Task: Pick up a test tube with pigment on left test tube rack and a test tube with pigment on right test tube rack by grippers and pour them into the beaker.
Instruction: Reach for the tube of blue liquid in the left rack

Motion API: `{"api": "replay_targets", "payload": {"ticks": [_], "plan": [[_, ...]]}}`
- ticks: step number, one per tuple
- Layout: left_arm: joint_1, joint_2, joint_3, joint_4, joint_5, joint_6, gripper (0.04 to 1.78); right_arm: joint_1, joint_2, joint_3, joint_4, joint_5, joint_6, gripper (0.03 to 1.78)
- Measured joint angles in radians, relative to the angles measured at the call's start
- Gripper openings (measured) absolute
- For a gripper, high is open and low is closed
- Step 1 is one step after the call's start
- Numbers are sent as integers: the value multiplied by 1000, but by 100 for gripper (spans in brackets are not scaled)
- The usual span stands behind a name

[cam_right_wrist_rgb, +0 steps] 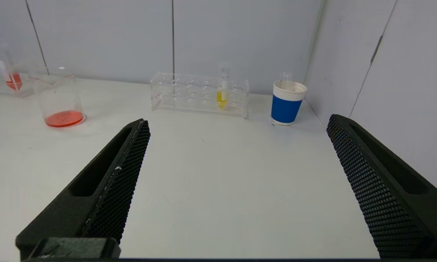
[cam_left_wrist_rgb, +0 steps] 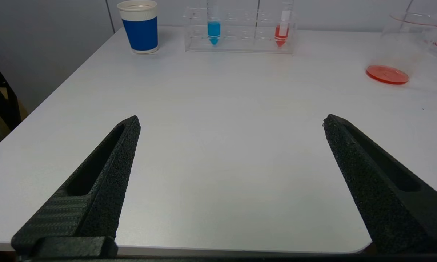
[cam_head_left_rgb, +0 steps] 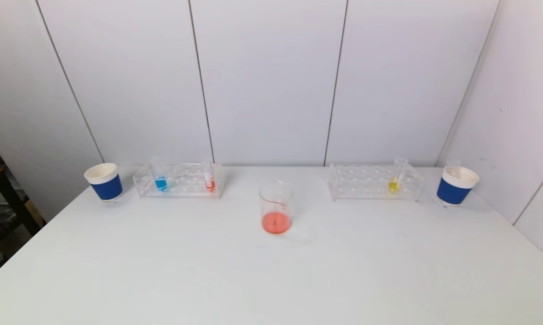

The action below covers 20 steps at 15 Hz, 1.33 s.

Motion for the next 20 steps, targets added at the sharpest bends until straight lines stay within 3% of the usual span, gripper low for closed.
{"api": "replay_targets", "payload": {"ticks": [6, 11, 20], "plan": [[0, 0, 0, 0, 0, 0, 176, 0, 0, 158, -125, -3, -36, 177], [0, 0, 0, 0, 0, 0, 176, 0, -1, 182, -40, 0, -47, 177], [0, 0, 0, 0, 0, 0, 176, 0, -1, 182, -36, -2, -27, 177]]}}
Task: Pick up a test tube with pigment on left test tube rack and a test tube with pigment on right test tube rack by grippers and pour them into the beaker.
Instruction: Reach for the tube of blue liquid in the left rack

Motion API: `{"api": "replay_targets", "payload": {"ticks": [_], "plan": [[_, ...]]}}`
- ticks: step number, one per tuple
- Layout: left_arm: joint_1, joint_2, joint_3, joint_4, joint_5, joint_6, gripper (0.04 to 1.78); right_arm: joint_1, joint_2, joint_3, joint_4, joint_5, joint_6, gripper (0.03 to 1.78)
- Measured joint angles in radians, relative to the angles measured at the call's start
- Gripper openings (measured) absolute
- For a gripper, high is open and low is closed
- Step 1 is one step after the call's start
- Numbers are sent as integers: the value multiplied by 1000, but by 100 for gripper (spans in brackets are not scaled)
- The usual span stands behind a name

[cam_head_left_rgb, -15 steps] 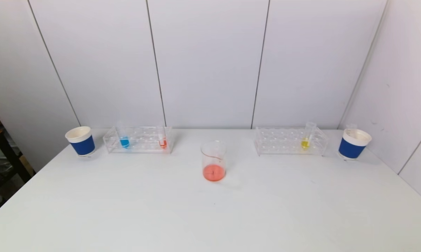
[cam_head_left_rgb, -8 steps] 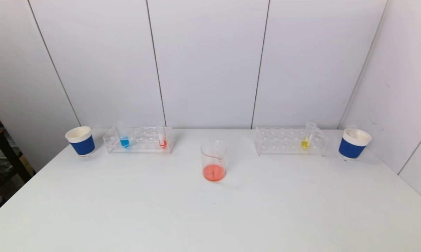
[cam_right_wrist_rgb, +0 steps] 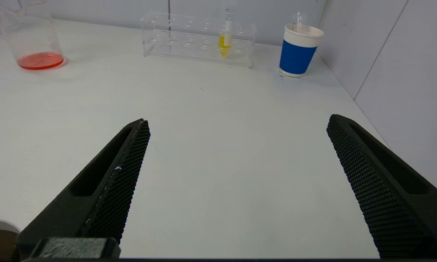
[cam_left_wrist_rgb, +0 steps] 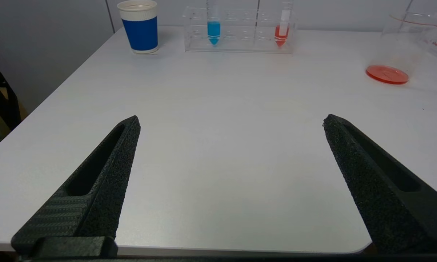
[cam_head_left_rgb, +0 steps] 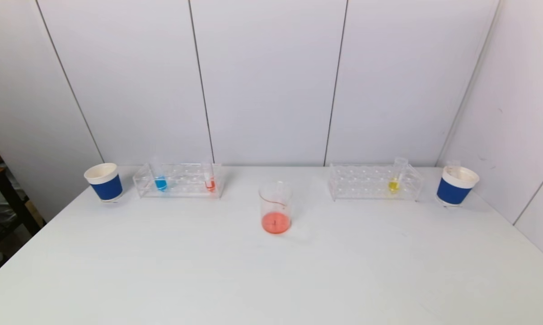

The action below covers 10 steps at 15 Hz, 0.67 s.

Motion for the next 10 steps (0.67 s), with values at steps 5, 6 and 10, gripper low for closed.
{"api": "replay_targets", "payload": {"ticks": [5, 6, 10], "plan": [[0, 0, 0, 0, 0, 0, 176, 0, 0, 0, 0, 0, 0, 177], [0, 0, 0, 0, 0, 0, 176, 0, 0, 0, 0, 0, 0, 177], [0, 0, 0, 0, 0, 0, 176, 0, 0, 0, 0, 0, 0, 177]]}}
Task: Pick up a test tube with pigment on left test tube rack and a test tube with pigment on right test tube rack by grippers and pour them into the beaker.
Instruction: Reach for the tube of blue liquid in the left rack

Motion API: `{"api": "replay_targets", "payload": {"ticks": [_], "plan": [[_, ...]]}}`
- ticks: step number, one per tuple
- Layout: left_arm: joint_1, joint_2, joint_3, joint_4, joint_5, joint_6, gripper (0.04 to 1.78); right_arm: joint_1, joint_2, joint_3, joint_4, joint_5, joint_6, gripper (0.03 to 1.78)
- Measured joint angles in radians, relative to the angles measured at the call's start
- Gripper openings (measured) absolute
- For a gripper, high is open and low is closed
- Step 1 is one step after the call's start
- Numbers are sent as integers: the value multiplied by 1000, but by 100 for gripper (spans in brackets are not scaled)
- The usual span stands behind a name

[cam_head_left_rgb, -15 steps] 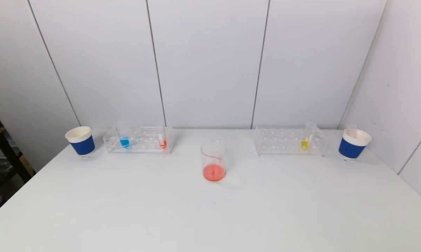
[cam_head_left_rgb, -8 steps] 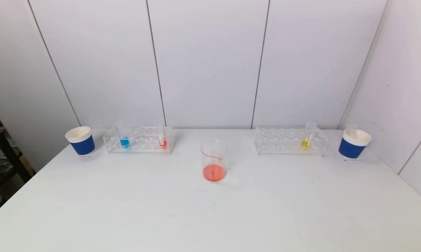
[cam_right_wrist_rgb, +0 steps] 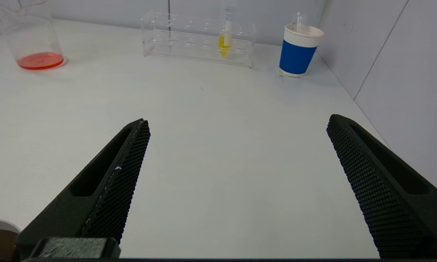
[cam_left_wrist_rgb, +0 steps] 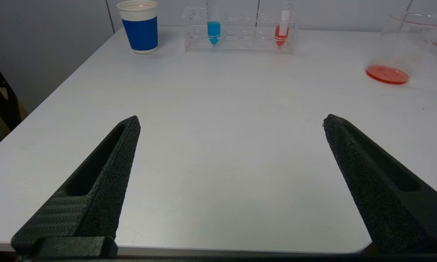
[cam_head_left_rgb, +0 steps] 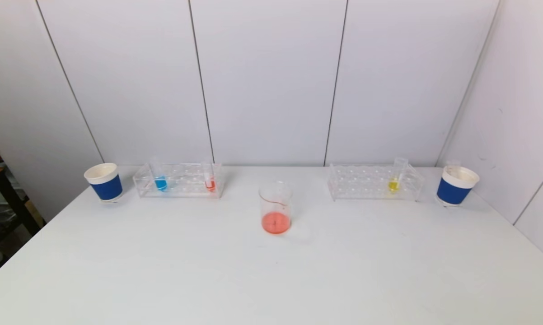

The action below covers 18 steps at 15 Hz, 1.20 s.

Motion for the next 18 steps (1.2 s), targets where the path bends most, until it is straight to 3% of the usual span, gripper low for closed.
{"api": "replay_targets", "payload": {"ticks": [18], "plan": [[0, 0, 0, 0, 0, 0, 176, 0, 0, 0, 0, 0, 0, 177]]}}
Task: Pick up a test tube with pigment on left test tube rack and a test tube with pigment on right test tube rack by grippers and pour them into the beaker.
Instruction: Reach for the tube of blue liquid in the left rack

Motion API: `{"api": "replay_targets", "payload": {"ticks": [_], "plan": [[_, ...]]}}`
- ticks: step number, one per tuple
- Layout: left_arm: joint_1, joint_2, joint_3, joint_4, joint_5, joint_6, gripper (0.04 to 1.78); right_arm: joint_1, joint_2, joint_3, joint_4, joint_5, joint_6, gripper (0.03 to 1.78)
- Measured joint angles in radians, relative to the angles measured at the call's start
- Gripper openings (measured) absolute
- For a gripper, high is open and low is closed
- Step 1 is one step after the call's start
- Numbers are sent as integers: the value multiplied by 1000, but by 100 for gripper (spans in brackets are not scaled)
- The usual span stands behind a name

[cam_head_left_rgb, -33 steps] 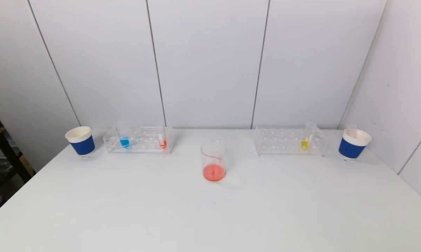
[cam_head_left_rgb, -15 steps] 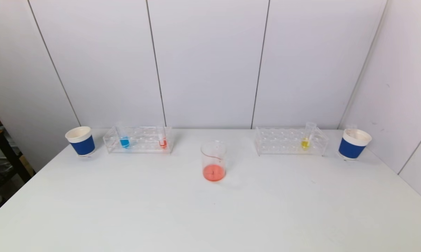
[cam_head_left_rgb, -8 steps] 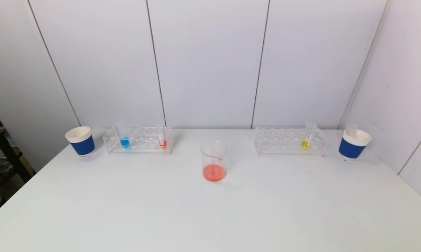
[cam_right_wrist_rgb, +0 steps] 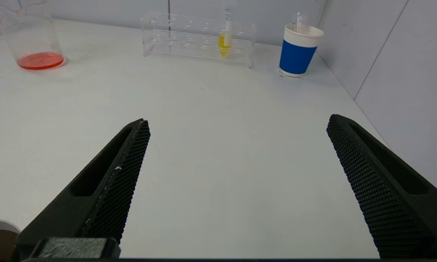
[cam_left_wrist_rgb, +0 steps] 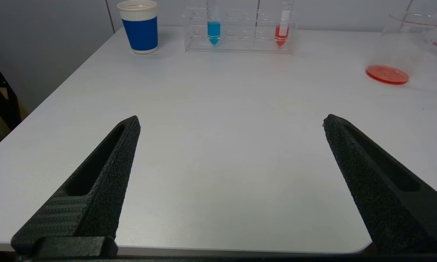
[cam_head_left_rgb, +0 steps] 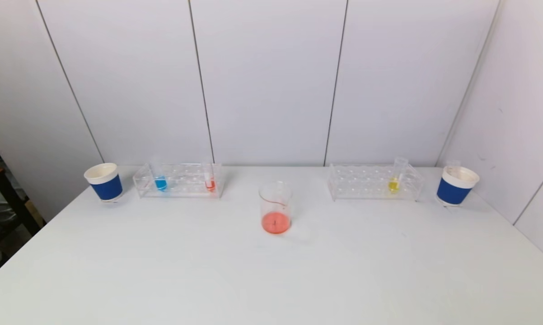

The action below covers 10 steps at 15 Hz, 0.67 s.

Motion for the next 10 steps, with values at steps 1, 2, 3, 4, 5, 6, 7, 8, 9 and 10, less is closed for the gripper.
{"api": "replay_targets", "payload": {"ticks": [1, 2, 3, 4, 5, 6, 7, 8, 9, 10], "plan": [[0, 0, 0, 0, 0, 0, 176, 0, 0, 0, 0, 0, 0, 177], [0, 0, 0, 0, 0, 0, 176, 0, 0, 0, 0, 0, 0, 177], [0, 0, 0, 0, -1, 0, 176, 0, 0, 0, 0, 0, 0, 177], [0, 0, 0, 0, -1, 10, 176, 0, 0, 0, 0, 0, 0, 177], [0, 0, 0, 0, -2, 8, 176, 0, 0, 0, 0, 0, 0, 177], [0, 0, 0, 0, -1, 1, 176, 0, 0, 0, 0, 0, 0, 177], [0, 0, 0, 0, -1, 0, 176, 0, 0, 0, 0, 0, 0, 177], [0, 0, 0, 0, -1, 4, 176, 0, 0, 0, 0, 0, 0, 177], [0, 0, 0, 0, -1, 8, 176, 0, 0, 0, 0, 0, 0, 177], [0, 0, 0, 0, -1, 1, 176, 0, 0, 0, 0, 0, 0, 177]]}}
